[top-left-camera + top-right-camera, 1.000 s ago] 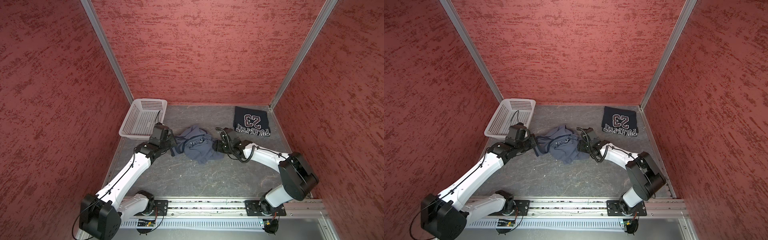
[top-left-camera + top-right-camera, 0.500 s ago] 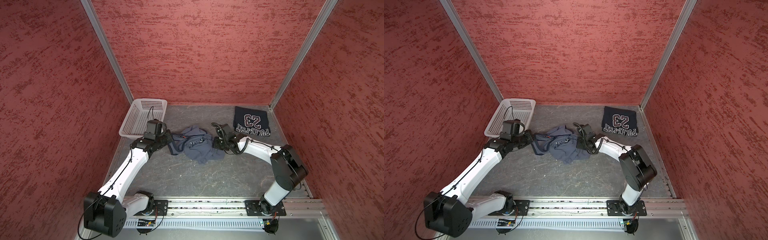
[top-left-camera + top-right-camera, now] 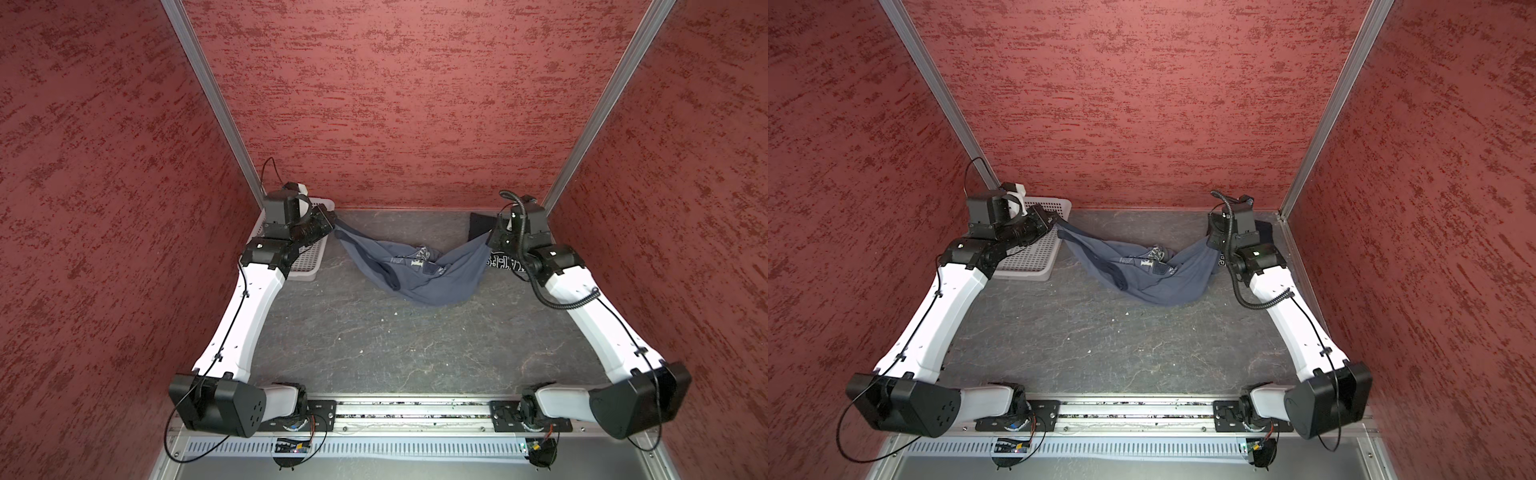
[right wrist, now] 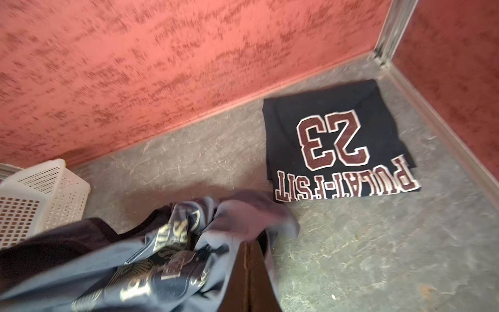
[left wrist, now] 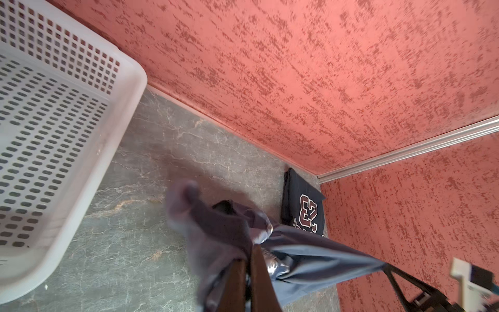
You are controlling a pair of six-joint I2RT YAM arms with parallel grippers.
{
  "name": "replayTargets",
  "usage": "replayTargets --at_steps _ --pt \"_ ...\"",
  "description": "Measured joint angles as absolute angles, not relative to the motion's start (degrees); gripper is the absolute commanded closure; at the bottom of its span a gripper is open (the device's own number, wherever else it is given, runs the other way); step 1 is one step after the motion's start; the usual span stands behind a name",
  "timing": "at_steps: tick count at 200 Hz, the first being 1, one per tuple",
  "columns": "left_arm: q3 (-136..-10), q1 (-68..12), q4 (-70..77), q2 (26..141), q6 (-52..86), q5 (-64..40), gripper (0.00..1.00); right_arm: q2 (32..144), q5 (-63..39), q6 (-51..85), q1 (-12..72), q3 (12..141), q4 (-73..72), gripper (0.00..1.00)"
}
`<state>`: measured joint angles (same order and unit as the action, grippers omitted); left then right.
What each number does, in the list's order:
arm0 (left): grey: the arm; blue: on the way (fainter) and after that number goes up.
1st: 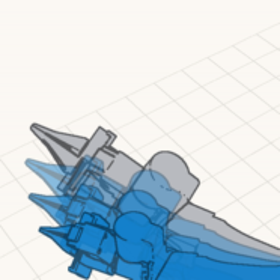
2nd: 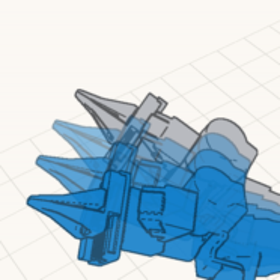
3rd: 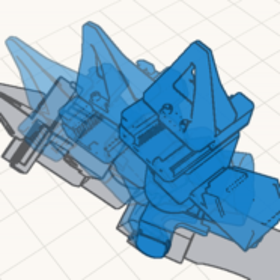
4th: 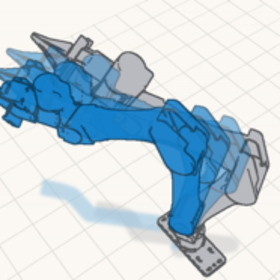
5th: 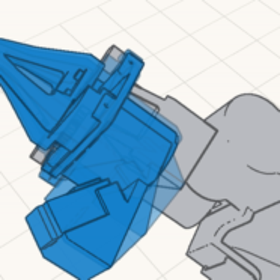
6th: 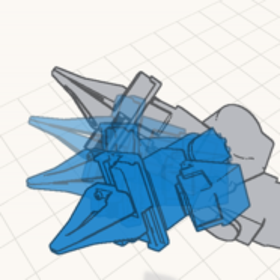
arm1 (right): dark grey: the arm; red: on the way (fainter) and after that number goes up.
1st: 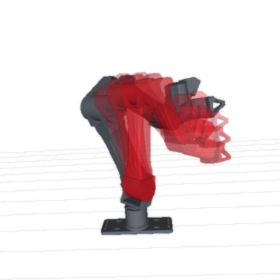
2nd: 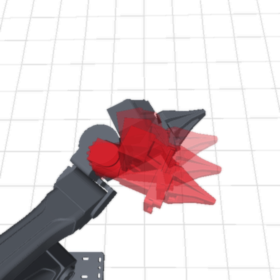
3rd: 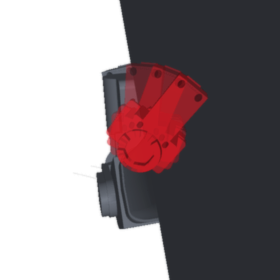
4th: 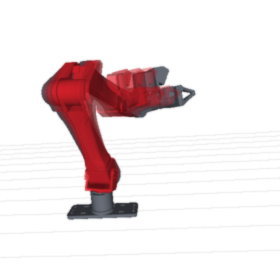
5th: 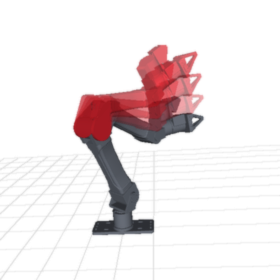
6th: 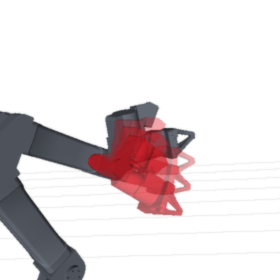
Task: Fold and stack tank tops
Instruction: Smooth out the tank top at the center of the table.
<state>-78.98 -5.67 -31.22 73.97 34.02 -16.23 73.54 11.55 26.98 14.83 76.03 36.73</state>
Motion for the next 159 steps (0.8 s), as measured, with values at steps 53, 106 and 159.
replayTargets --at_steps 53,106,159 --pt "-62.9 -9.5 -35.4 73.0 35.2 -17.9 0.97 65.5 10.3 32.4 14.7 56.8 42.4 1.0" --pt "-56.6 -11.9 -41.2 73.1 36.2 -16.0 0.93 65.8 10.0 34.5 10.3 49.4 46.3 1.0" --pt "-58.8 -10.8 -43.5 76.8 36.0 -8.4 0.93 73.2 8.6 31.2 3.7 58.1 38.9 1.0"
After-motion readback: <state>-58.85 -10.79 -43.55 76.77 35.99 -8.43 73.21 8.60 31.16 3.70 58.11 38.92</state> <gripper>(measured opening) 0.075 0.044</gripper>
